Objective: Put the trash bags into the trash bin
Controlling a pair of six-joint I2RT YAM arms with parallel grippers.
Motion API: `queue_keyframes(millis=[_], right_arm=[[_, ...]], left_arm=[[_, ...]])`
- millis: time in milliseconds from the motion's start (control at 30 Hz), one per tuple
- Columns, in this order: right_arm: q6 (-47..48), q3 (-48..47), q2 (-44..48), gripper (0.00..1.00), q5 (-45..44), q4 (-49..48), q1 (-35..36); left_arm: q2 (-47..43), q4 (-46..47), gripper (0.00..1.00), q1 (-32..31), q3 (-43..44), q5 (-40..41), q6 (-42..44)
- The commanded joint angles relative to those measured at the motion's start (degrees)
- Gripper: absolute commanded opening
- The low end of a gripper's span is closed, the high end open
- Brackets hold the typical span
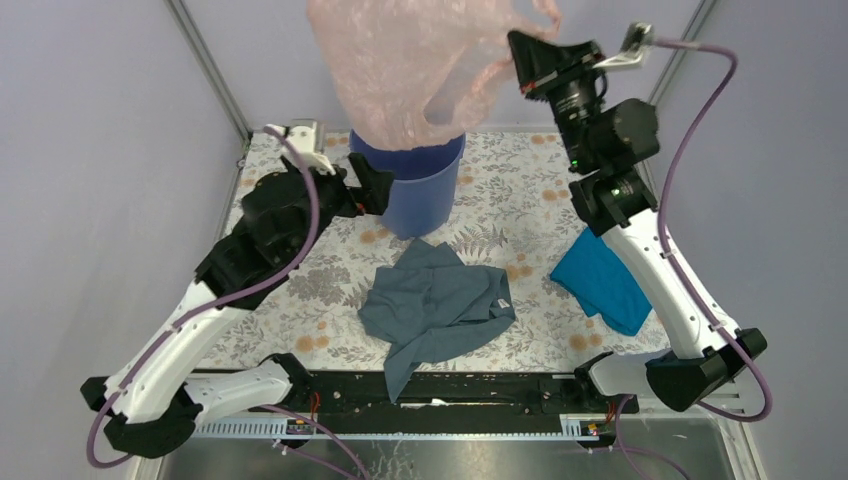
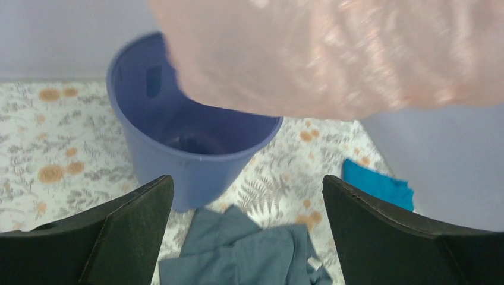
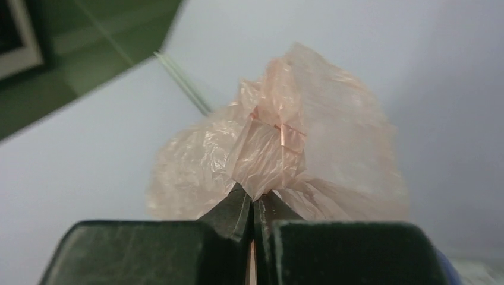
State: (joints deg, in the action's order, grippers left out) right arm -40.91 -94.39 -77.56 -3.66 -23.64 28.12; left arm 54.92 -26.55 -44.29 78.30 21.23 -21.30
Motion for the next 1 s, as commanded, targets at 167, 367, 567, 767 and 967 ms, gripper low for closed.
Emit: queue_keyframes(millis=[167, 367, 567, 767, 967], right_arm=[[7.86, 15.88, 3.9, 0.0, -4.99, 10.4, 0.15], [12.33, 13.34, 3.99, 0.0, -6.54, 14.49, 0.17], [14.62, 12.85, 5.29, 0.0, -7.55, 15.19, 0.18], [13.98, 13.35, 4.45, 0.0, -0.54, 14.35, 0.15], [13.33, 13.66, 4.43, 0.0, 5.44, 13.46, 0.11]], left_arm=[[4.22, -5.16, 0.99, 0.28, 6.41, 0.13, -0.77], [11.56, -13.14, 0.99, 7.93, 15.83, -6.48, -1.38], [13.66, -9.73, 0.99, 12.38, 22.48, -10.62, -2.13], [21.64, -4.14, 0.99, 12.56, 32.27, -10.23, -0.79], [36.75, -4.08, 0.98, 16.8, 46.2, -14.77, -0.94]])
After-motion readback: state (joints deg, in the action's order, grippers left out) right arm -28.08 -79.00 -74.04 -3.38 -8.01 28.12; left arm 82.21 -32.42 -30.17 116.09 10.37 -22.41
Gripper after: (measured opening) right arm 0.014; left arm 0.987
